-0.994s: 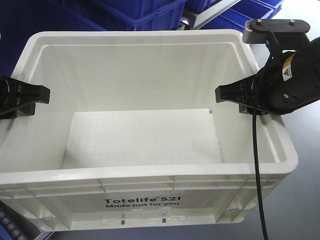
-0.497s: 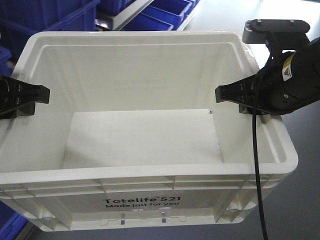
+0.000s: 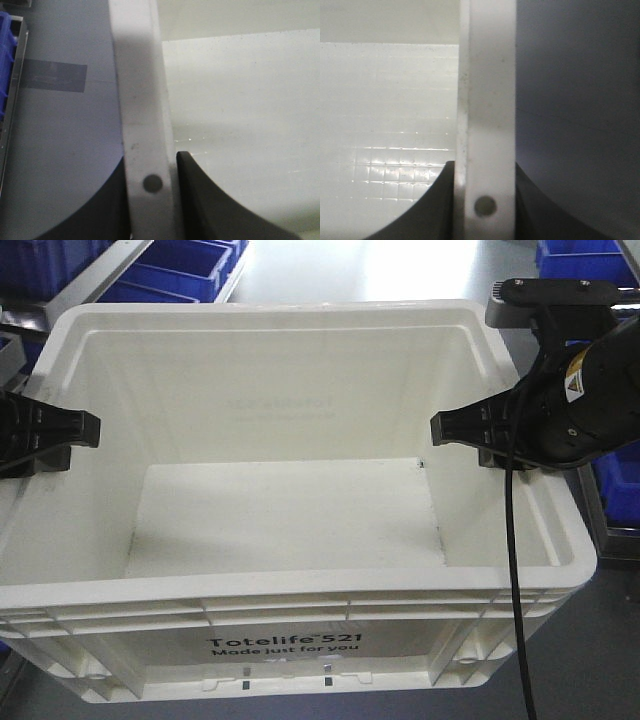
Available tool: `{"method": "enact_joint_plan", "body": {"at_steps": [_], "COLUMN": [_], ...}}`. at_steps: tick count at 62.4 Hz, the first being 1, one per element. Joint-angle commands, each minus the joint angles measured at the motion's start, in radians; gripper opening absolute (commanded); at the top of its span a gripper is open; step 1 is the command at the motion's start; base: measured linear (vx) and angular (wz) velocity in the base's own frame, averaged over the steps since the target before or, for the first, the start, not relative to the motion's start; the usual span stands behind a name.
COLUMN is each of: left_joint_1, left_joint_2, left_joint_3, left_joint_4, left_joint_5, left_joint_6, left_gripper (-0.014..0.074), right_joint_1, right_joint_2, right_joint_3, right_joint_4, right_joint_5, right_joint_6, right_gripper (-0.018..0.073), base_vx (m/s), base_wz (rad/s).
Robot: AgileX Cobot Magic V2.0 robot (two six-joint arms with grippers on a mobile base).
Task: Move bin from left to right shelf
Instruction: 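Keep gripping the tote rims while the base drives across the room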
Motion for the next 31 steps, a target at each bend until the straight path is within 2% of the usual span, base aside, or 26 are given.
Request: {"method": "enact_joint_plan", "body": {"at_steps": [1,16,31], "left_joint_1": [0.002,0.002,0.002], "left_joint_2": [-0.042,-0.042,-0.042], "left_joint_3": [-0.036,-0.036,-0.036], "left_joint_4": [0.073,0.073,0.073], "left_joint_5": [-0.044,-0.044,-0.044], "left_joint_6": [0.014,0.014,0.014], "left_gripper": [0.0128,0.0128,0.0128], "right_joint_1": [-0.016,-0.016,-0.016], "right_joint_2": [-0.043,-0.043,-0.043], "right_joint_3": [-0.037,-0.037,-0.037], "right_joint_4": [-0.148,-0.148,-0.148], "right_joint_5": [-0.043,-0.033,-0.031], "right_joint_6": [0.006,0.006,0.006], "right_gripper": [0.0082,0.0082,0.0082], "base_vx": [0.15,0.15,0.18], "base_wz": [-0.51,-0.43,-0.21]}}
